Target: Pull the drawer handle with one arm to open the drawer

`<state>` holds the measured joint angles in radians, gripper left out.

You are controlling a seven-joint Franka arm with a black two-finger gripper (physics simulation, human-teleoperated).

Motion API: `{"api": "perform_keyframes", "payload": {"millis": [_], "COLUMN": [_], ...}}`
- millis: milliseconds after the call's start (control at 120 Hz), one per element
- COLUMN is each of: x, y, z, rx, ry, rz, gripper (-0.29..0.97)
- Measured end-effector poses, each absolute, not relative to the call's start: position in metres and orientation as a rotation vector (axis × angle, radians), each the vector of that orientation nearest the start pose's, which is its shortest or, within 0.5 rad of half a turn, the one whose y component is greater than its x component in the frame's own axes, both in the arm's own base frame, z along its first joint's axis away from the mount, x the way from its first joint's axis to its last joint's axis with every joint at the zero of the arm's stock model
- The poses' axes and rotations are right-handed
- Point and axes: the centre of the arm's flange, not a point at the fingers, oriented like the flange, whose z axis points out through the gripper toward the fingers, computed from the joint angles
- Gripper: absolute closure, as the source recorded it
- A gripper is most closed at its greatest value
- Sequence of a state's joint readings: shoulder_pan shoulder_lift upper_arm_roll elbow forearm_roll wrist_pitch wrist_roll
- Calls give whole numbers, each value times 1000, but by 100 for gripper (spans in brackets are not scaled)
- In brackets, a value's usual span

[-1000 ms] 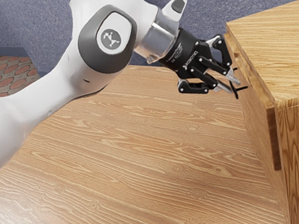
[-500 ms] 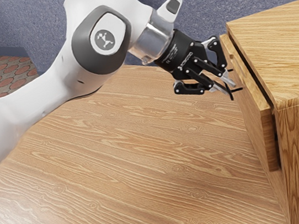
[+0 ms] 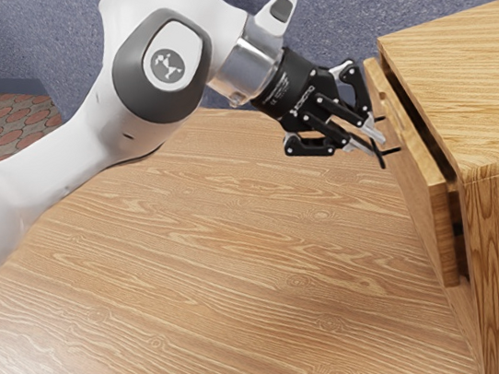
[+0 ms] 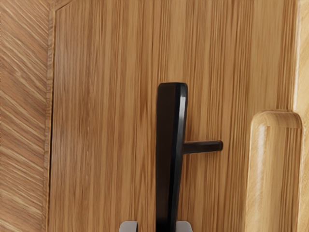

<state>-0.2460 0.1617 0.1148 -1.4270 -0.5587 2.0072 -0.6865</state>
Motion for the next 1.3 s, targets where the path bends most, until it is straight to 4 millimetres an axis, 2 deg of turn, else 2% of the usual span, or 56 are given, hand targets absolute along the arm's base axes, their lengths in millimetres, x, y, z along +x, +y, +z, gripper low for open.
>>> {"api": "perform_keyframes", "payload": {"millis": [950, 1300], "x": [605, 603], "y": [-101, -97], "z": [659, 659], "rx": [2344, 2354], "ry": [855, 861], "rz": [224, 234], "gripper": [69, 69]}}
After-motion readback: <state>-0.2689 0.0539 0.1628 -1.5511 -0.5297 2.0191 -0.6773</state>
